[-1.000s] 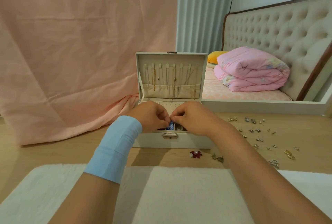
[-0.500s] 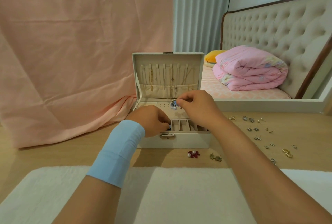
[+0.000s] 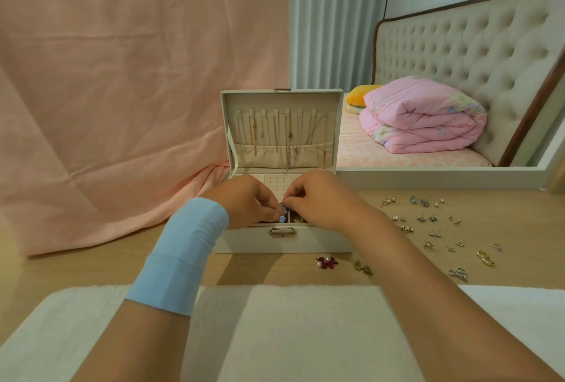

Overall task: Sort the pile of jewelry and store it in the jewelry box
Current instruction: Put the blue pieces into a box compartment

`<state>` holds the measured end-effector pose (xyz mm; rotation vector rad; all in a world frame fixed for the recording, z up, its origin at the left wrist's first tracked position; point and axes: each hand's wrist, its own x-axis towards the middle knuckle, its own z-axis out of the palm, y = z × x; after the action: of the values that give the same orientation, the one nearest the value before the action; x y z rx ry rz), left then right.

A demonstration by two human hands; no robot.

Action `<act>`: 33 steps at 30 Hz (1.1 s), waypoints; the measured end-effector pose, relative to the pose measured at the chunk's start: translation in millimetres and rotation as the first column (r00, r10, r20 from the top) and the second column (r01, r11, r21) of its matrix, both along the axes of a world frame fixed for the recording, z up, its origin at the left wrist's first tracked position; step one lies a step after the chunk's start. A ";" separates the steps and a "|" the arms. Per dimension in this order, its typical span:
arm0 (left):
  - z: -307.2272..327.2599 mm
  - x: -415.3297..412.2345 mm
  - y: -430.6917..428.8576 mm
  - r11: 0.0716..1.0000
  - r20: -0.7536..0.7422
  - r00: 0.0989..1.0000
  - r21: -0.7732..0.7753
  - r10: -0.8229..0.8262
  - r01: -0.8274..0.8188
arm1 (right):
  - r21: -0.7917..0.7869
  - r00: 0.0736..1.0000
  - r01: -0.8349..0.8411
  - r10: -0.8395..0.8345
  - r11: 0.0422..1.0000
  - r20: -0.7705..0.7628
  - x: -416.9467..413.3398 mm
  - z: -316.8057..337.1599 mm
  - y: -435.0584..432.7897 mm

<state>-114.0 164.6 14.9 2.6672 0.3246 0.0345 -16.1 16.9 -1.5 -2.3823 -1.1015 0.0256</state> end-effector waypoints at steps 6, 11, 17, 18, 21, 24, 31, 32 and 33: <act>9.5 -6.1 3.0 1.000 -0.022 0.999 0.006 0.026 -0.026 | -0.144 0.998 -0.066 0.066 0.987 -0.006 -1.9 7.8 -3.9; 4.3 -2.8 5.1 0.997 0.112 0.991 -0.005 0.079 -0.079 | 0.030 1.000 -0.010 0.010 0.999 -0.017 -3.6 3.4 -0.6; -4.6 2.2 -2.9 0.998 0.035 0.999 -0.046 0.039 -0.037 | -0.022 0.978 -0.103 0.098 0.994 -0.183 -0.6 10.1 -9.2; -5.1 2.5 -2.4 0.998 0.036 0.999 -0.049 0.040 -0.038 | -0.026 0.973 -0.119 0.111 0.993 -0.201 0.2 10.7 -10.8; -3.5 1.8 2.0 0.998 0.048 0.998 -0.053 0.045 -0.042 | 0.010 0.971 -0.121 0.121 0.993 -0.208 2.5 7.4 -9.0; -2.9 1.0 4.9 0.997 0.090 0.995 -0.067 0.052 -0.046 | 0.075 0.976 -0.087 0.100 0.993 -0.193 5.3 4.9 -8.1; -9.2 4.7 -0.3 0.998 0.086 0.995 -0.056 0.046 -0.042 | -0.003 0.981 -0.043 0.042 0.999 -0.187 12.3 11.0 -19.2; -10.0 5.0 0.4 0.997 0.091 0.994 -0.058 0.054 -0.049 | -0.051 0.985 -0.046 0.036 0.998 -0.171 9.9 9.6 -17.7; -10.8 5.2 1.3 0.996 0.094 0.994 -0.066 0.060 -0.054 | -0.089 0.988 -0.044 0.030 0.995 -0.151 7.4 8.3 -15.5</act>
<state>-108.8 166.0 4.1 2.5832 0.3645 0.1663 -8.7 1.4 6.9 -2.3959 -1.0946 0.2694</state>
